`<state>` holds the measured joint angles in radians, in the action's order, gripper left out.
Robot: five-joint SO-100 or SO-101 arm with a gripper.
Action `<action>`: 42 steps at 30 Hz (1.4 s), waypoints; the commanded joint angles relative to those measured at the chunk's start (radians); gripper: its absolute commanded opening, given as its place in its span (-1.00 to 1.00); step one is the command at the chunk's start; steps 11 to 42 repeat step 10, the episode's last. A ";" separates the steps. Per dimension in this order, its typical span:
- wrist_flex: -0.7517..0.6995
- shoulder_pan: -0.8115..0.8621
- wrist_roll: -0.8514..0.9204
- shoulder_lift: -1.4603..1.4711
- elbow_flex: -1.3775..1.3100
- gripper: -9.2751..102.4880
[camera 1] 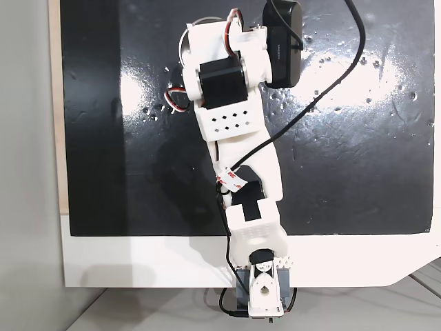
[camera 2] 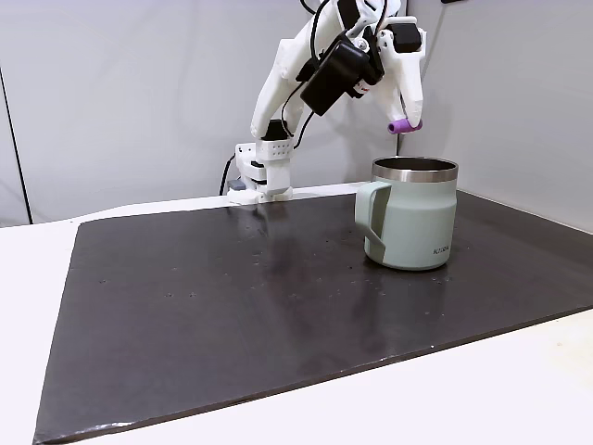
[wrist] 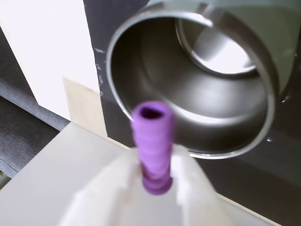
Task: Grasp a pengrip and put it in the cup.
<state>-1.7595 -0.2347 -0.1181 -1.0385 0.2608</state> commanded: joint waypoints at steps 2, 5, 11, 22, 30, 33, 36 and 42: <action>0.012 0.005 0.017 -0.028 -0.060 -0.34; 0.011 0.008 0.018 -0.035 -0.058 -0.34; 0.008 0.009 0.026 -0.046 -0.049 -0.34; 0.008 0.009 0.026 -0.046 -0.049 -0.34; 0.008 0.009 0.026 -0.046 -0.049 -0.34; 0.008 0.009 0.026 -0.046 -0.049 -0.34; 0.008 0.009 0.026 -0.046 -0.049 -0.34; 0.008 0.009 0.026 -0.046 -0.049 -0.34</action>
